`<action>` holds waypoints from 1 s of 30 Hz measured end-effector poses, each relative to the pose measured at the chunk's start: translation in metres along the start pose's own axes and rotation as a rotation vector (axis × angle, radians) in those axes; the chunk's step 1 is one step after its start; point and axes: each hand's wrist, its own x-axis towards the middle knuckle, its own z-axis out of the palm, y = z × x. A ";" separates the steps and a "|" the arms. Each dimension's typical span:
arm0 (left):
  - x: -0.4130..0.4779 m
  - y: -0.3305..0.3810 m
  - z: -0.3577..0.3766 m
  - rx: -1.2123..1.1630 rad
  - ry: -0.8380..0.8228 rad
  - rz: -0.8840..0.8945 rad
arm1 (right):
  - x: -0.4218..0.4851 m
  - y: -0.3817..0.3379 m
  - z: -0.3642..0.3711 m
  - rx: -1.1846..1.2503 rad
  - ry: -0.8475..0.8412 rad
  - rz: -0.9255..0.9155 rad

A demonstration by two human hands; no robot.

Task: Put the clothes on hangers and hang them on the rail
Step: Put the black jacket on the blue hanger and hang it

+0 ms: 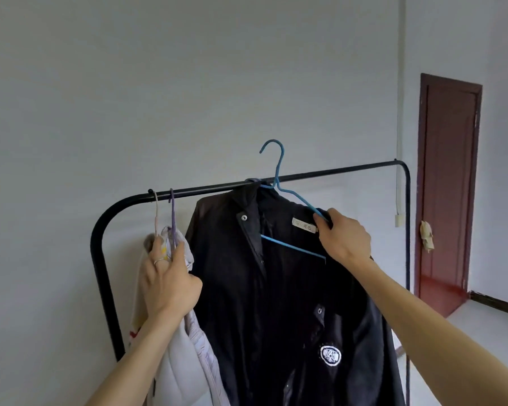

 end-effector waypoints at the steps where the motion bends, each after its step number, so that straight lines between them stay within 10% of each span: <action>1: -0.002 0.002 0.000 0.074 0.045 0.055 | -0.004 0.009 -0.011 0.021 -0.010 -0.012; 6: -0.022 0.050 0.003 0.246 0.264 0.438 | -0.071 0.076 -0.042 0.109 -0.061 0.013; 11: -0.074 0.135 0.037 0.122 -0.120 0.712 | -0.150 0.154 -0.053 0.140 -0.054 0.110; 16: -0.137 0.185 0.084 -0.134 -0.605 0.580 | -0.213 0.232 -0.085 0.075 -0.072 0.229; 30: -0.287 0.183 0.158 -0.565 -0.922 0.306 | -0.360 0.351 -0.087 -0.423 0.063 0.377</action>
